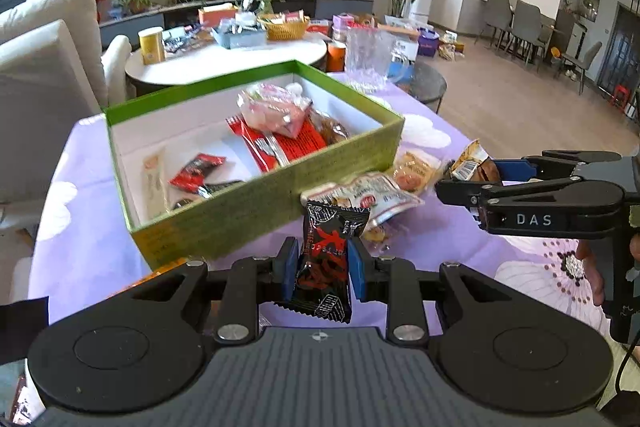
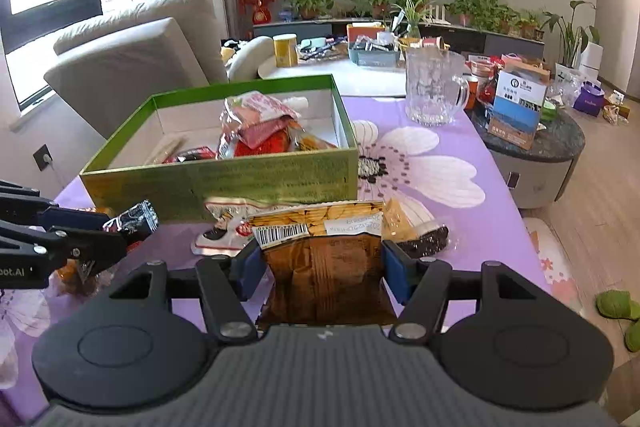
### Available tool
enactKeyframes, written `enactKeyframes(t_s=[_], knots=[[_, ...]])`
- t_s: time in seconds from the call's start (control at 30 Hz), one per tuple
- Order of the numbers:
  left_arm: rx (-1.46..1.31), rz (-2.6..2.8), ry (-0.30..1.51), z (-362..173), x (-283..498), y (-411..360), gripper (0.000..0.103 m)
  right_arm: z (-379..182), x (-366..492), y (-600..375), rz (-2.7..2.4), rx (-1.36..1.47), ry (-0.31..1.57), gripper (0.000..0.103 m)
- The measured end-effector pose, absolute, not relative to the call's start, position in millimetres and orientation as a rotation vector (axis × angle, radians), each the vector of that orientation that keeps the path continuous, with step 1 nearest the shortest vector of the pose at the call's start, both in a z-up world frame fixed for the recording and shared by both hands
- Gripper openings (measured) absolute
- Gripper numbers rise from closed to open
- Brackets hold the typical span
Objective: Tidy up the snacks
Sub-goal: 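Carry the brown bag and black-red pack into the green box and release both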
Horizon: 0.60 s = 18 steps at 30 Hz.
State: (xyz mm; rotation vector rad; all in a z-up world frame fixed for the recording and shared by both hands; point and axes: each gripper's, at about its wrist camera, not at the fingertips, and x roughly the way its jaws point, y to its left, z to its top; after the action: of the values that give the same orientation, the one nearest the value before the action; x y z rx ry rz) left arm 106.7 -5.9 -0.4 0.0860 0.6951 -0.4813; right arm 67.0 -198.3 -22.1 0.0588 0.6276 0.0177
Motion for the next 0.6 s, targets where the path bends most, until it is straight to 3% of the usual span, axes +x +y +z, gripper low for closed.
enactKeyframes(t_s=[0.6], knots=[[0.039,-0.330,0.588,31.4,145.3,20.4,0.025,16.2,114.6,-179.3,0.108,0.018,0.488,0.061]])
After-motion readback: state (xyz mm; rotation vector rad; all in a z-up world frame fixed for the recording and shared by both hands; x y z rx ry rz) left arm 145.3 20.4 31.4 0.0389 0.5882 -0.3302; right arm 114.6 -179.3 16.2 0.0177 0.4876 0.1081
